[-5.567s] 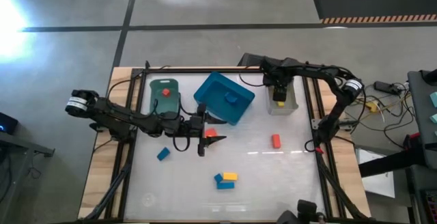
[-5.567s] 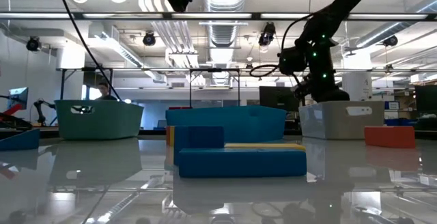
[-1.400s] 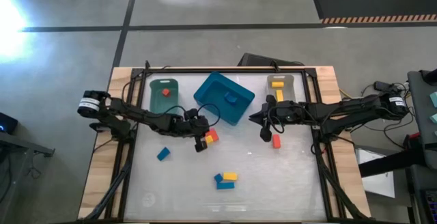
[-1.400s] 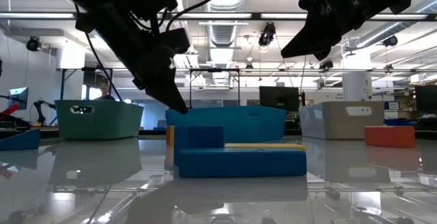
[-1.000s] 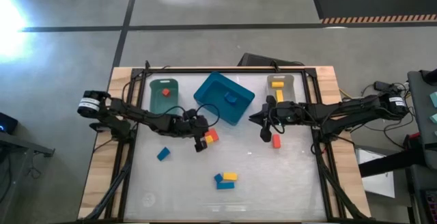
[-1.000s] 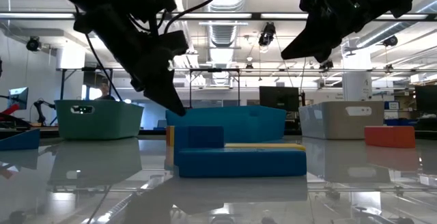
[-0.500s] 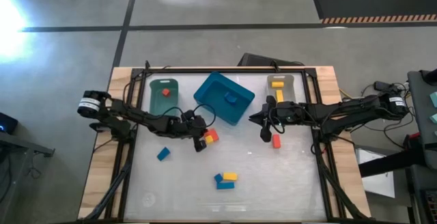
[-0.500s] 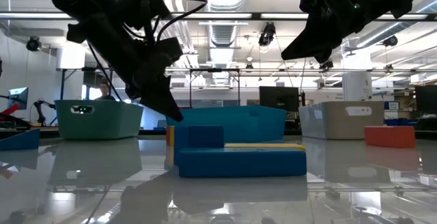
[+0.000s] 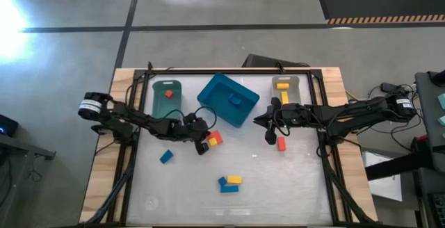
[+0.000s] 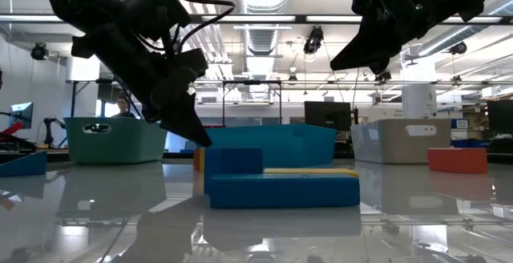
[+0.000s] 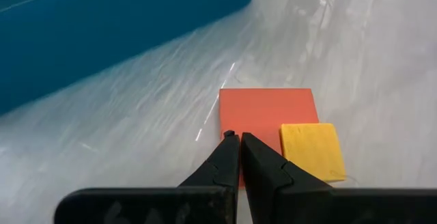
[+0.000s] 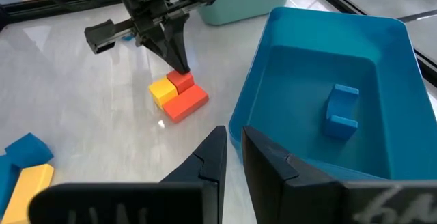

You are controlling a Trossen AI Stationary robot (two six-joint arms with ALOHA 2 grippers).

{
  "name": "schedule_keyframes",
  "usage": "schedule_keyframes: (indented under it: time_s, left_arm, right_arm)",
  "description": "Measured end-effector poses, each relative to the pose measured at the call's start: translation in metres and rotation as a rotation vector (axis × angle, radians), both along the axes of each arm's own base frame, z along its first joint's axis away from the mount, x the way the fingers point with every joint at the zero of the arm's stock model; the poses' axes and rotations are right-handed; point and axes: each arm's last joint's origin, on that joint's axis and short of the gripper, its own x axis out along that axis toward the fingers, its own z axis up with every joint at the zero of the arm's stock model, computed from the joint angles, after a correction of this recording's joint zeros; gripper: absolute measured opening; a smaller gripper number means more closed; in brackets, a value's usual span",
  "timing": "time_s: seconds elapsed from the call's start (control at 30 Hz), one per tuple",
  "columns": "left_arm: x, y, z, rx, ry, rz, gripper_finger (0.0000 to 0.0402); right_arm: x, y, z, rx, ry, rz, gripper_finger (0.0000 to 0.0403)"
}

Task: Sort & place blocks by color
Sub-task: Put the orange block into the green bin

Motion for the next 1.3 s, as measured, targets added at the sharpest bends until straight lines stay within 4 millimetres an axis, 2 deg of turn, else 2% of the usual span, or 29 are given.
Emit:
schedule_keyframes:
  time_s: [0.3,0.67,1.07,1.3]
  left_arm:
    - [-0.007,-0.001,0.002,-0.034,0.04,0.025,0.0]
    - [-0.023,-0.003,0.015,-0.076,0.122,-0.022,0.0]
    - [-0.028,-0.004,0.039,-0.072,0.03,-0.092,0.0]
    - [-0.028,-0.007,0.034,-0.105,0.052,-0.13,0.0007]
  right_arm:
    - [0.0,0.0,0.0,0.0,0.0,0.0,0.0036]
    - [0.0,0.0,0.0,0.0,0.001,0.0,0.0036]
    - [0.0,0.0,0.0,0.0,0.0,0.0,0.0036]
    - [0.0,0.0,0.0,0.0,0.0,0.0,0.0036]
